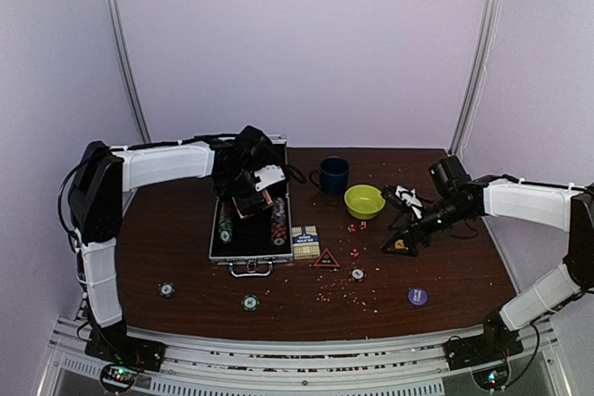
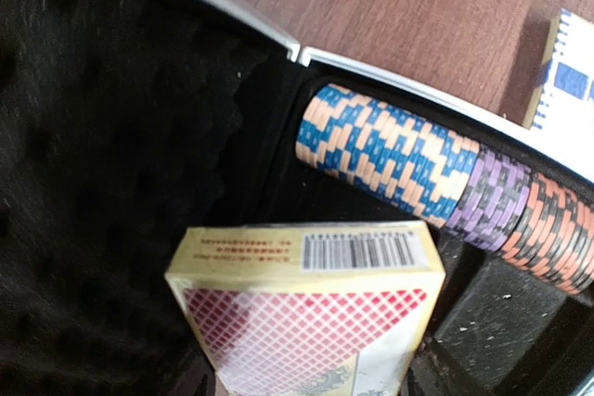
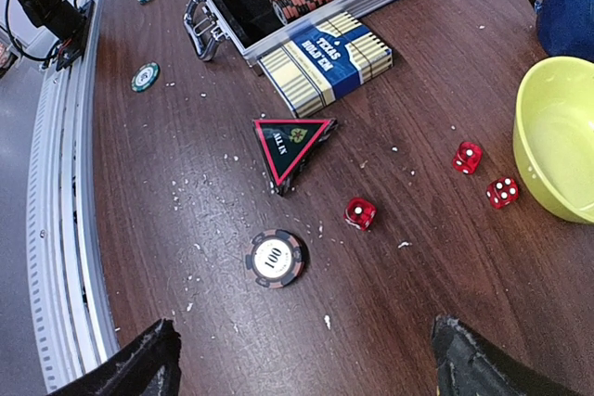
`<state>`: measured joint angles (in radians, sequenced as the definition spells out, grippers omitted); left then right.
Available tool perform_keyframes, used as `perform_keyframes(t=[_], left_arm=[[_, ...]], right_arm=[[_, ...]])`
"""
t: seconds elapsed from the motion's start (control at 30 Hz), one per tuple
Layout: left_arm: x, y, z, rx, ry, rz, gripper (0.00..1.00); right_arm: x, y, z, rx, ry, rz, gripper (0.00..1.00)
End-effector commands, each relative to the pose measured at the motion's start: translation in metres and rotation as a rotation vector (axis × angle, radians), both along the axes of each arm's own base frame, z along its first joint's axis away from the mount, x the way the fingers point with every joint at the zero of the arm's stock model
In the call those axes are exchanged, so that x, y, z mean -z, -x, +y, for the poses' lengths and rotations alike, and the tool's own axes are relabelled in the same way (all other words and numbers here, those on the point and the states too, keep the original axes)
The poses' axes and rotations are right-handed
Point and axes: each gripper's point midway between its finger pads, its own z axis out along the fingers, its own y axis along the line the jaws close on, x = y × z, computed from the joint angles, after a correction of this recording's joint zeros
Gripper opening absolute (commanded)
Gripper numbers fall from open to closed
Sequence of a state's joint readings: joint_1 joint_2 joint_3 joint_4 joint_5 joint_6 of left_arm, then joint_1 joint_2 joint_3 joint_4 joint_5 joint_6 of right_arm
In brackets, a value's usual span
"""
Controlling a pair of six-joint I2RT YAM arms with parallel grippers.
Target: Pack up texas hold em set
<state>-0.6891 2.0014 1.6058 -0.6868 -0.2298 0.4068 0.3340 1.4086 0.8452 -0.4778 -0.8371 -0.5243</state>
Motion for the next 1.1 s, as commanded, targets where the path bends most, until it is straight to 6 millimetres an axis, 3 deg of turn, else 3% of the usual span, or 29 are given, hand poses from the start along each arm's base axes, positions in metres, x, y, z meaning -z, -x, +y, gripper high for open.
perform_keyframes(t=[0.0, 0.13, 0.4, 1.07], left_arm=[[-0.024, -0.016, -0.011, 0.114, -0.017, -0.117, 0.50], [-0.013, -0.007, -0.009, 0.190, -0.053, -0.091, 0.51], [0.002, -0.006, 0.008, 0.202, -0.171, -0.087, 0.53], [0.042, -0.005, 0.008, 0.222, -0.234, -0.019, 0.53]], right_arm=[[-0.003, 0.003, -0.004, 0.012, 0.001, -0.011, 0.94], [-0.002, 0.003, -0.004, 0.013, 0.004, -0.011, 0.94], [-0.001, 0.003, -0.002, 0.006, -0.004, 0.000, 0.94], [0.001, 0.002, -0.002, 0.003, 0.000, 0.004, 0.94]])
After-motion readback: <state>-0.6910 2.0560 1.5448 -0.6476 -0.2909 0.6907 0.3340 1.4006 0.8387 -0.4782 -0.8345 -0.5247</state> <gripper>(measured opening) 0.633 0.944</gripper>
